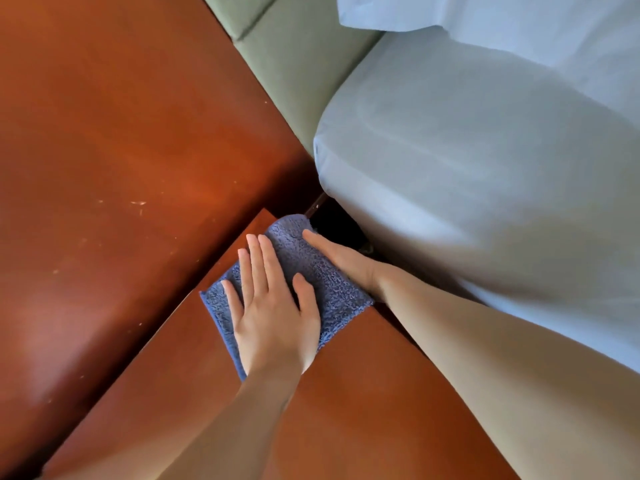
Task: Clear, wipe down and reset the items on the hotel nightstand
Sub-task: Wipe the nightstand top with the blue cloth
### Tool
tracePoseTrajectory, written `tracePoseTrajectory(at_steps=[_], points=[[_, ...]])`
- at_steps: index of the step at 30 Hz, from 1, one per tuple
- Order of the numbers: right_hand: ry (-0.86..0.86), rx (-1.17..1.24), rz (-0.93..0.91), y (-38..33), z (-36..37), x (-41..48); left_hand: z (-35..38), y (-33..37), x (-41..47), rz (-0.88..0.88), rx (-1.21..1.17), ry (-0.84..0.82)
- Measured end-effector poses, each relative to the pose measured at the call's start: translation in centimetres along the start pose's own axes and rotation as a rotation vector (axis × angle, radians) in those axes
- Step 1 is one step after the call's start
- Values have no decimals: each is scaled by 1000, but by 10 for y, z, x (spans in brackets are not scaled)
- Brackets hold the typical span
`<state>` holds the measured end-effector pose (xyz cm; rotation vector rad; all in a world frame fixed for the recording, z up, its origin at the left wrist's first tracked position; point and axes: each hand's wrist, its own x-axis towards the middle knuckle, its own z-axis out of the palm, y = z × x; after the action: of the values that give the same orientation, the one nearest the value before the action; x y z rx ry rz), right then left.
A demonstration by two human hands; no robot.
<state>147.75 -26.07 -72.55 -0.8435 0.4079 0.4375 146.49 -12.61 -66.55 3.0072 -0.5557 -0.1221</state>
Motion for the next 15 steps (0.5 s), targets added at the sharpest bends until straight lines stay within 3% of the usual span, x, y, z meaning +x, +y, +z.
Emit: tracePoseTrajectory(at_steps=[7,15], points=[[20,114,-28,-6,3,33,0,-2,17,-51,-19,19],[7,161,71,-5,-3,18,-1,-3,24,-28,10,4]])
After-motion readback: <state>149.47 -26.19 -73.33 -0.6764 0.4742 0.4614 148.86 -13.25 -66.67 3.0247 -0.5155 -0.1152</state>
